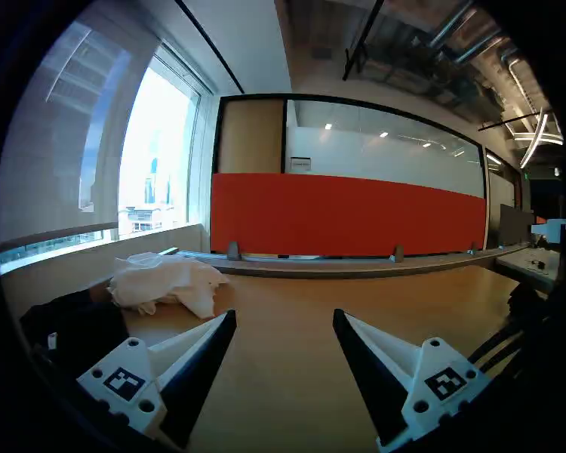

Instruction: Fold towel

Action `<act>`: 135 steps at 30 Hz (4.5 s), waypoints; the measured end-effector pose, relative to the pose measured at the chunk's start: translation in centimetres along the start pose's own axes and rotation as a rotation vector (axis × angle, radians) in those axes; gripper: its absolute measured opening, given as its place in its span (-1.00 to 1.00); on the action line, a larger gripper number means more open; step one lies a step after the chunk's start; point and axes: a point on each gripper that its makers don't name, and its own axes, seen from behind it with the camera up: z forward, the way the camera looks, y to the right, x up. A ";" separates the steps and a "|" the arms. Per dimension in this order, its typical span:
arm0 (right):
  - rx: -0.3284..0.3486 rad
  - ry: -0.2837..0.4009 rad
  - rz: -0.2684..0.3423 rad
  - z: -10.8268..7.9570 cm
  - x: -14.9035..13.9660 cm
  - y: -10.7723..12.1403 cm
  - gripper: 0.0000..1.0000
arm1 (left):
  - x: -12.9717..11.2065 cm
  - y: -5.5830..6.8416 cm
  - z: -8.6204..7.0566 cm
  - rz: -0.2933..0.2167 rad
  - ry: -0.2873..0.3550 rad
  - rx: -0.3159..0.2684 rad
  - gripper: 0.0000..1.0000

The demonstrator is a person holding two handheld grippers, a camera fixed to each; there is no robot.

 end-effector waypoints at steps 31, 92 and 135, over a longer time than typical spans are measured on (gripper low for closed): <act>-0.031 0.048 0.005 -0.6 -0.8 1.6 1.00 | -3.5 1.2 0.4 0.002 0.060 0.008 0.91; -0.035 0.069 0.065 1.9 -11.9 5.4 1.00 | -3.8 1.7 0.0 0.046 0.071 0.000 0.91; -0.016 0.086 0.046 1.3 -11.9 4.6 1.00 | -3.8 1.7 0.0 0.048 0.070 0.000 0.91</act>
